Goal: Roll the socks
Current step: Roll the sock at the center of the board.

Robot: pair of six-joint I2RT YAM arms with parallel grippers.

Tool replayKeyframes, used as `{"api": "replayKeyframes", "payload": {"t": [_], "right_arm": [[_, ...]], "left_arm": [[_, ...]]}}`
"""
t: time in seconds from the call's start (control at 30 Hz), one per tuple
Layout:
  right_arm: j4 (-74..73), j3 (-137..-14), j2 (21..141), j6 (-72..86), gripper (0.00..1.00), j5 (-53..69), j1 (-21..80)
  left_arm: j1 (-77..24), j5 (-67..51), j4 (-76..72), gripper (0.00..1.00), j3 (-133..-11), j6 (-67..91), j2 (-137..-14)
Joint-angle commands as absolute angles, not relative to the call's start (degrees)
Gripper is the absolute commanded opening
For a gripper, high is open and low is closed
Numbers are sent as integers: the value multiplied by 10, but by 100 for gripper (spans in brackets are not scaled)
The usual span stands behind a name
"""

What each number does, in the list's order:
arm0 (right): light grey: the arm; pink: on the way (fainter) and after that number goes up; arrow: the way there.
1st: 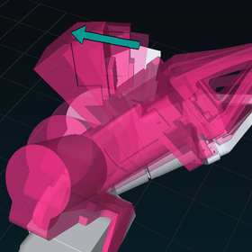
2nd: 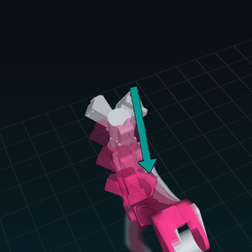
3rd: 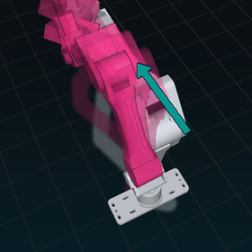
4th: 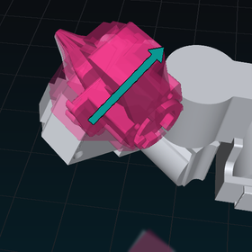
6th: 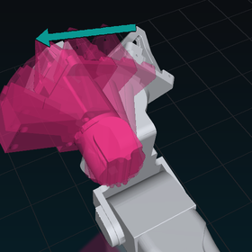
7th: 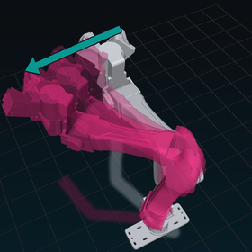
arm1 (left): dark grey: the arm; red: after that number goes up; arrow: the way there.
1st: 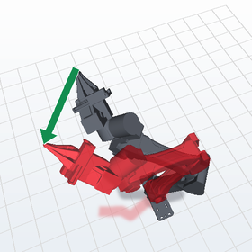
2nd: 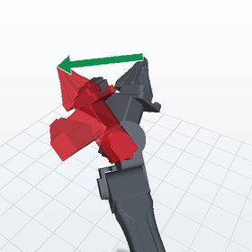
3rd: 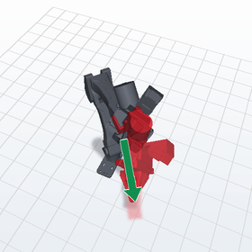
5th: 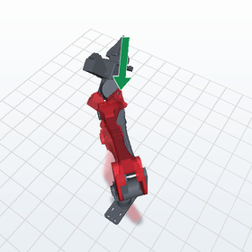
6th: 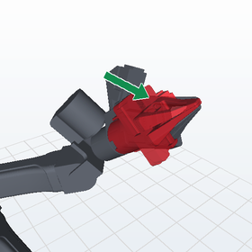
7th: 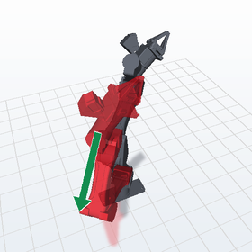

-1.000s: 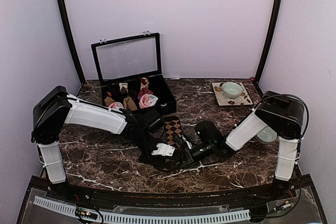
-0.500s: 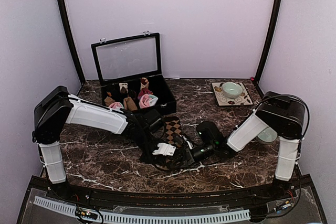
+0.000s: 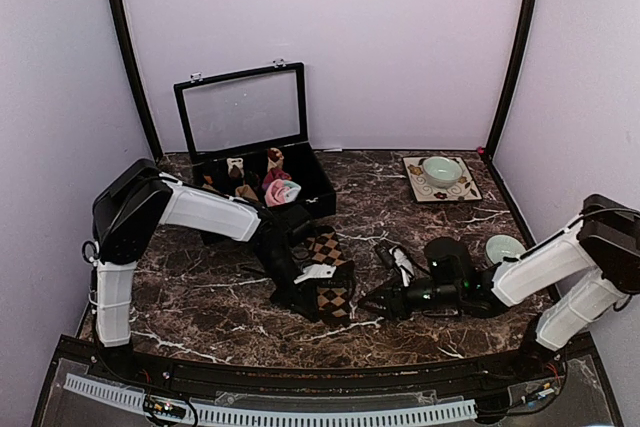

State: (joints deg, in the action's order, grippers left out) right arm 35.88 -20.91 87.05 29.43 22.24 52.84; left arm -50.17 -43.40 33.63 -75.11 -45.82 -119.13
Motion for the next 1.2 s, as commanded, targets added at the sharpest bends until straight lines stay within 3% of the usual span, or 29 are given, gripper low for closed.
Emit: {"api": "replayKeyframes", "payload": {"t": [0.0, 0.03, 0.07, 0.1, 0.13, 0.27, 0.37, 0.57, 0.67, 0.8, 0.93, 1.17], "right_arm": [[412, -156, 780, 161, 41, 106, 566], [417, -145, 761, 131, 48, 96, 579], [418, -140, 747, 102, 80, 85, 593], [413, -137, 736, 72, 97, 77, 607], [401, -140, 731, 50, 99, 72, 618], [320, -180, 744, -17, 99, 11, 661], [270, -204, 746, -49, 99, -121, 705], [417, -133, 699, 32, 99, -238, 701], [419, -127, 699, -16, 96, -182, 698], [342, -185, 754, -93, 71, -76, 700], [398, -177, 788, -129, 55, 43, 703], [438, -214, 861, -169, 52, 81, 718]], "left_arm": [[-479, -480, 438, 0, -758, -430, -1237], [-474, -486, 445, 0, -764, -428, -1244], [-470, -492, 457, 0, -770, -425, -1253], [-467, -498, 465, 0, -776, -423, -1260], [-465, -502, 471, 0, -782, -420, -1268], [-457, -516, 504, 0, -818, -411, -1301], [-451, -521, 520, 0, -836, -404, -1316], [-447, -501, 537, 0, -852, -391, -1332], [-445, -491, 538, 0, -853, -380, -1337], [-443, -481, 536, 0, -861, -359, -1348], [-441, -461, 526, 0, -868, -336, -1352], [-440, -450, 526, 0, -872, -323, -1357]]}}
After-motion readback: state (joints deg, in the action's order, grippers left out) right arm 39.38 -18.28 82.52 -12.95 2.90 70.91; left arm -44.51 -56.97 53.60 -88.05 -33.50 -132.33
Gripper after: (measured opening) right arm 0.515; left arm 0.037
